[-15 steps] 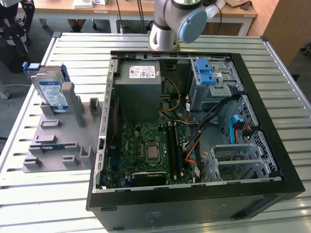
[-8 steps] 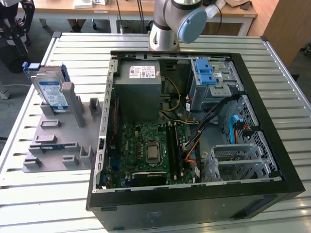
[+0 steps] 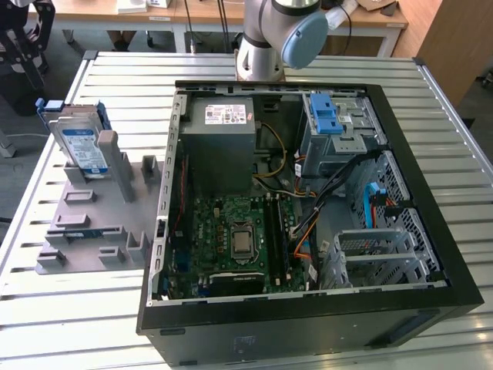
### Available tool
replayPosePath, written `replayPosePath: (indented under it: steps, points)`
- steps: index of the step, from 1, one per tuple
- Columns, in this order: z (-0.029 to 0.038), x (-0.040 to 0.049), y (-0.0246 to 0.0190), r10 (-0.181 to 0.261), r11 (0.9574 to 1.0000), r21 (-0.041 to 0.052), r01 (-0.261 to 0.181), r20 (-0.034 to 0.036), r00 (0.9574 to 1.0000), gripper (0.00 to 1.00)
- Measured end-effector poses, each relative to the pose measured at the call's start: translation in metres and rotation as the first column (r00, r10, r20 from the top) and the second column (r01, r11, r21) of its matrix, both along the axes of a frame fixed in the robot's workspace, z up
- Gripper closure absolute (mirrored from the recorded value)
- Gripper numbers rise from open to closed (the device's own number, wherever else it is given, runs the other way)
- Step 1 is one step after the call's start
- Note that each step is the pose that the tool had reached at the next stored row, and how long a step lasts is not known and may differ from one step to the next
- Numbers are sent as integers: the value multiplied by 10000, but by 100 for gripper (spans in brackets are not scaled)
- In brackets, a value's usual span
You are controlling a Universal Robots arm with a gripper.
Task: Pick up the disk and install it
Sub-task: 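Pick up the disk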
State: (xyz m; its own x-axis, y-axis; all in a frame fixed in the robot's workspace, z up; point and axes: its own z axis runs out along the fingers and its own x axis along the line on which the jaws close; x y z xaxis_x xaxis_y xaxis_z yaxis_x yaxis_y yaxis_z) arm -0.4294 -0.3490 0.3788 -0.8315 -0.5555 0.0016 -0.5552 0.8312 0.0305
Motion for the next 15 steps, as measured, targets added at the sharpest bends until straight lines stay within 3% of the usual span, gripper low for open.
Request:
replayPosePath:
  steps: [4, 11, 15]
  points:
    - [-2, 0, 0, 662, 9978, 0, -662, 2, 9978, 89]
    - [-5, 0, 0, 1648, 9863, 12, -1648, 20, 9863, 89]
    - [-11, 0, 0, 1889, 9820, -7, -1889, 127, 9819, 89]
